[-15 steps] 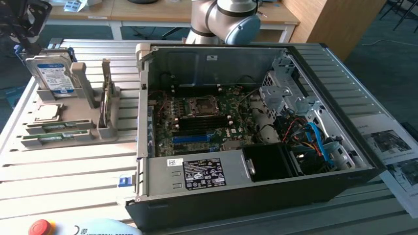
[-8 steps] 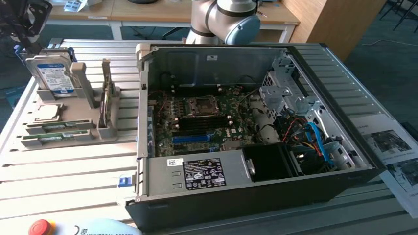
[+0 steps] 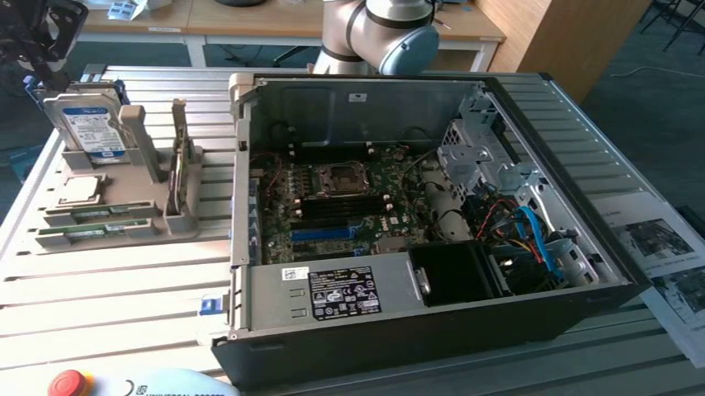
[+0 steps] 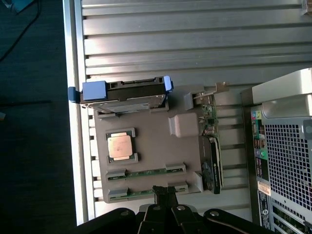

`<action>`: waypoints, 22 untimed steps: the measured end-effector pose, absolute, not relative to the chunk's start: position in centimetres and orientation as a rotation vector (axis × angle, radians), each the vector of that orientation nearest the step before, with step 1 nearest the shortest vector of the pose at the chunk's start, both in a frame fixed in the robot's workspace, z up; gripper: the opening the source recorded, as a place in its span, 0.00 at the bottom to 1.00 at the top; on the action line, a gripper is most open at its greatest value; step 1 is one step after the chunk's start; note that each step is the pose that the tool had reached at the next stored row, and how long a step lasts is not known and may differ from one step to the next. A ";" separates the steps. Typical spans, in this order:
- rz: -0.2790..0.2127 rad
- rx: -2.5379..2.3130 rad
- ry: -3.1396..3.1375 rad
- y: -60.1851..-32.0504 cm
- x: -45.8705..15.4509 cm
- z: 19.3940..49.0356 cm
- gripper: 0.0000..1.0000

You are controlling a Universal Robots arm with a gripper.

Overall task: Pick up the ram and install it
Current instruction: 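Pick up the ram and move it above insertion slot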

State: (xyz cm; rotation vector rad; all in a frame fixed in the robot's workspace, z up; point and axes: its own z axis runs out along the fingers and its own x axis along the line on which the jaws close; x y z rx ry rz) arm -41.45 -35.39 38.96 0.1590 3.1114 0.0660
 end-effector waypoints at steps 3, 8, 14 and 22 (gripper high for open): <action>0.066 0.159 3.111 -35.4 -41.4 39.0 0.11; 0.066 0.147 3.112 -35.4 -41.4 39.0 0.11; 0.067 0.071 3.116 -35.4 -41.4 39.0 0.11; 0.069 -0.094 3.117 -35.4 -41.4 39.0 0.11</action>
